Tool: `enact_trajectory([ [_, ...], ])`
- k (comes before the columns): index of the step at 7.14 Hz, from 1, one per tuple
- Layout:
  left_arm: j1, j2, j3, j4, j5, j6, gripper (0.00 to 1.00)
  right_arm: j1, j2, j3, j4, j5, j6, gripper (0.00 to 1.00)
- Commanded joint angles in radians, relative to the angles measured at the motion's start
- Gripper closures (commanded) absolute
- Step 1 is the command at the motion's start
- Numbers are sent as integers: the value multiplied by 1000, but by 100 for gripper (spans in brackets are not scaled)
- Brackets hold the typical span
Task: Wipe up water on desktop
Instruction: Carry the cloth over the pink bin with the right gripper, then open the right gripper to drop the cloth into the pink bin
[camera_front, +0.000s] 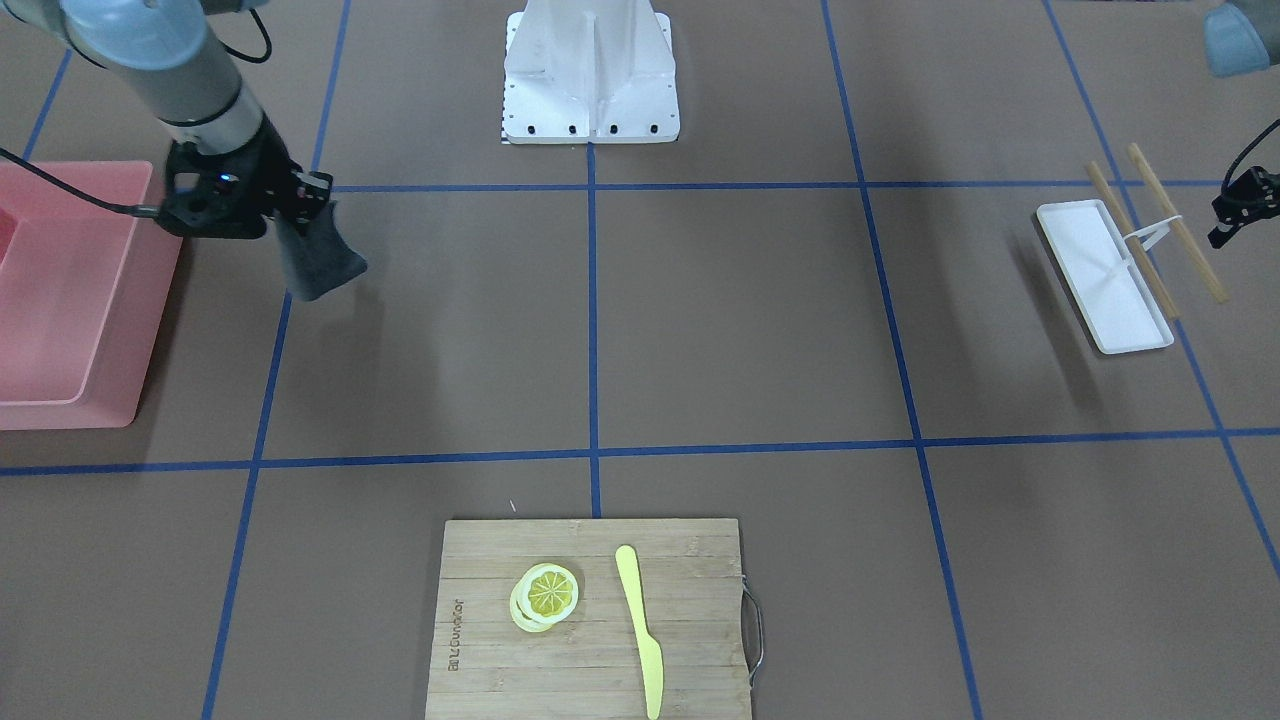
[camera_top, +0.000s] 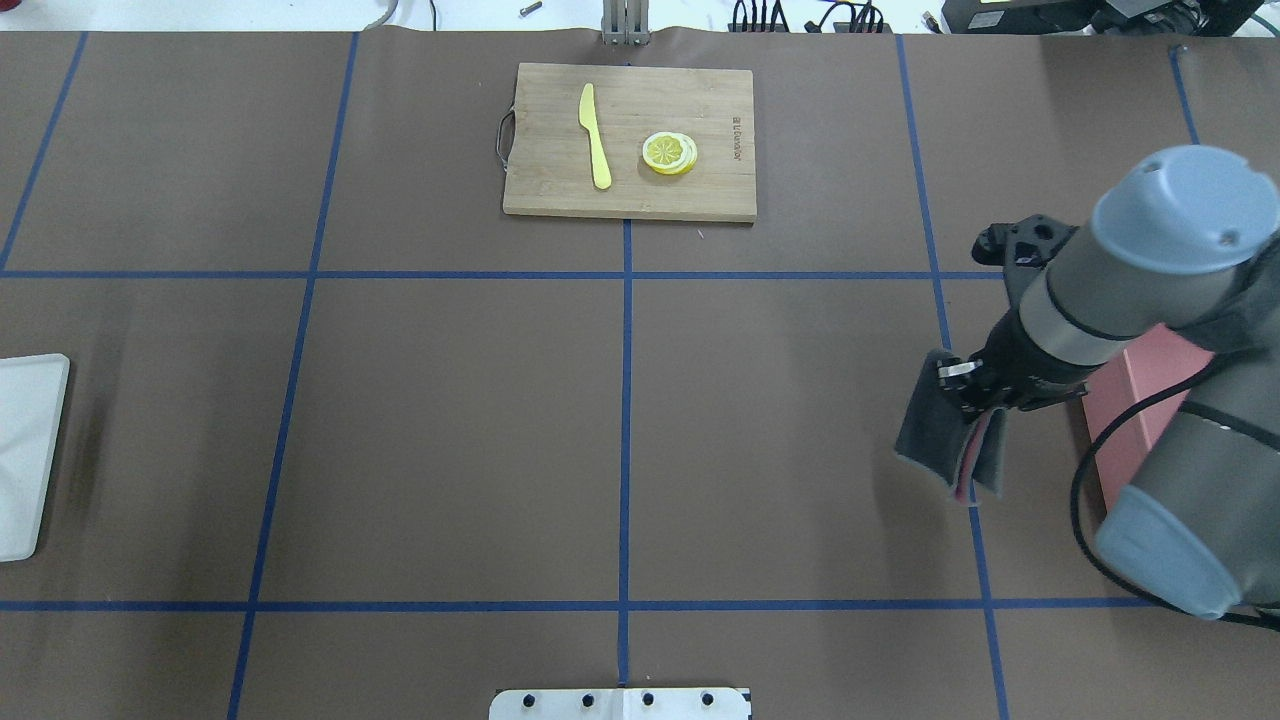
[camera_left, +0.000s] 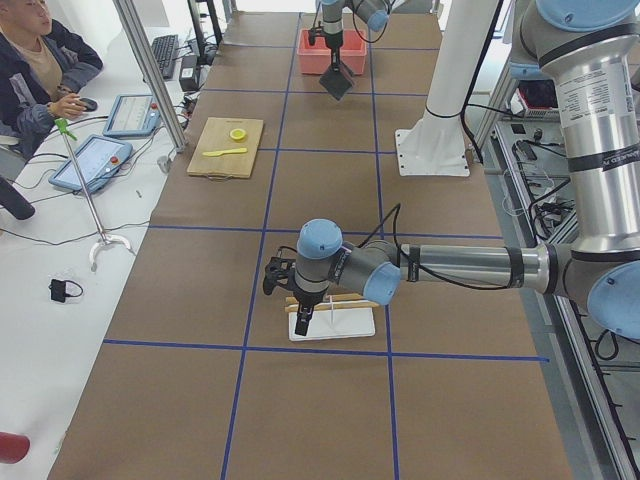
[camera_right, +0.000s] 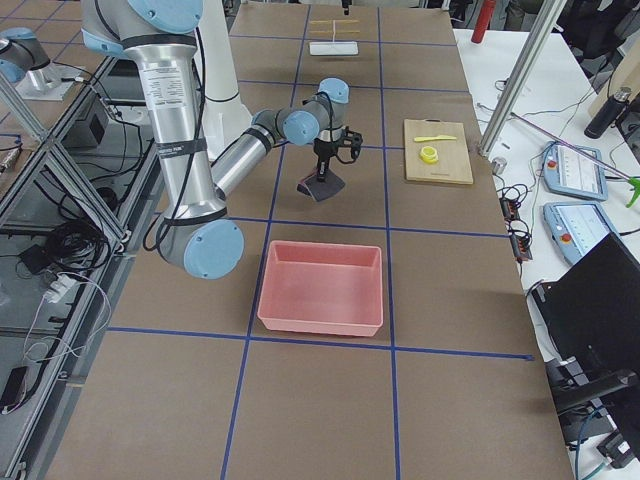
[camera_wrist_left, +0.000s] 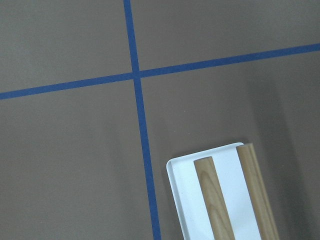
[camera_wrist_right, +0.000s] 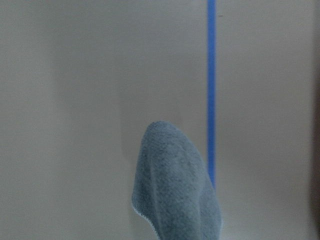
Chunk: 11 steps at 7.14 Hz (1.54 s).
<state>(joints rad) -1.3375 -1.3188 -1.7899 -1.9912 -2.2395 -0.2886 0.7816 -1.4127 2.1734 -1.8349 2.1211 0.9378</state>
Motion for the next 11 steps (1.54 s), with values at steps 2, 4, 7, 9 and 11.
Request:
enact_trajectory([
  [2, 0, 1, -2, 0, 0, -3, 2, 290, -167, 57, -179, -6, -578, 100],
  [4, 0, 3, -5, -1, 0, -3, 2, 478, -224, -27, -176, 6, -858, 100],
  [7, 0, 6, -14, -1, -2, -4, 2, 582, -235, -161, -168, 16, -1050, 100],
  [9, 0, 7, -19, -1, -2, -4, 2, 581, -238, -232, -159, 71, -1050, 63],
  [11, -5, 9, -31, 0, -2, -6, 2, 581, -239, -248, -142, 98, -1042, 0],
])
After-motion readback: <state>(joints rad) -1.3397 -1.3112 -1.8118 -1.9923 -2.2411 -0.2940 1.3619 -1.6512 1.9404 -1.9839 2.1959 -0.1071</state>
